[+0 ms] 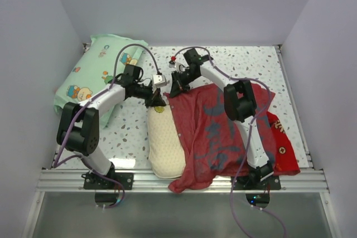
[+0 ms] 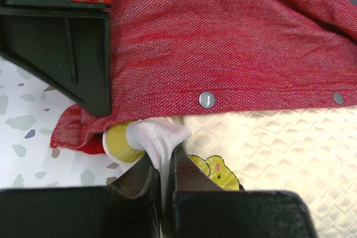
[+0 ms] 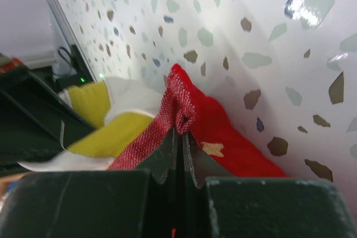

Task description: Put the pillow into the pillowcase

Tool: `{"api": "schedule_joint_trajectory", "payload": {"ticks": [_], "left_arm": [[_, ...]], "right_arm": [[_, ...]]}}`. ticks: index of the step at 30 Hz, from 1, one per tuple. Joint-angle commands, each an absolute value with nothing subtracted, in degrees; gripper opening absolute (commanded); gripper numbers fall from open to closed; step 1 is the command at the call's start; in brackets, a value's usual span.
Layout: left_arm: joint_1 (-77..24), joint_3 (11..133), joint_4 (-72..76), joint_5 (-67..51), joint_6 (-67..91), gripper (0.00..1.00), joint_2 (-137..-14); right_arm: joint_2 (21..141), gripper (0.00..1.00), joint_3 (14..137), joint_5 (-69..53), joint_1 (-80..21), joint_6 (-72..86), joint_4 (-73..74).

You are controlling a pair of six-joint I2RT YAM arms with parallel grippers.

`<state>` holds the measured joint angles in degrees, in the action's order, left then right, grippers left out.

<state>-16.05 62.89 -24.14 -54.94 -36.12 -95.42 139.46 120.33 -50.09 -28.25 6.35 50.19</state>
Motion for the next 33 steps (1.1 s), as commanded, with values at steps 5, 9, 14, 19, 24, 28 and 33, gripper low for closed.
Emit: {"api": "schedule_joint_trajectory", "payload": {"ticks": [5, 9, 14, 19, 24, 28, 33], "left_arm": [[-18.98, 62.67, -8.30, -54.32, -34.20, 0.00, -89.66], [-19.86, 63.02, 1.73, -54.23, -25.43, 0.00, -89.29], [-21.01, 59.26, 14.36, -55.02, -18.38, 0.00, -88.42], [-21.53, 52.13, 21.35, -50.73, -15.47, 0.00, -85.08], [-22.94, 48.43, 26.62, -47.03, -8.89, 0.00, -86.48], [-22.77, 44.83, 33.64, -36.77, -1.95, 0.00, -88.06], [-19.26, 46.05, 29.21, -45.21, 8.68, 0.35, -83.79]], "right_arm": [[130.35, 0.00, 124.81, -58.87, -29.97, 30.19, 29.11], [127.45, 0.00, 122.18, -59.33, -33.30, 38.65, 20.58], [126.12, 0.00, 119.09, -57.48, -34.54, 55.09, 3.01], [124.37, 0.00, 120.68, -55.11, -34.63, 66.67, -7.26], [122.44, 0.00, 119.45, -53.44, -35.86, 70.92, -10.54], [124.35, 0.00, 126.28, -51.77, -34.28, 68.66, -8.01], [125.51, 0.00, 126.13, -51.68, -32.61, 56.98, 3.64]]}}
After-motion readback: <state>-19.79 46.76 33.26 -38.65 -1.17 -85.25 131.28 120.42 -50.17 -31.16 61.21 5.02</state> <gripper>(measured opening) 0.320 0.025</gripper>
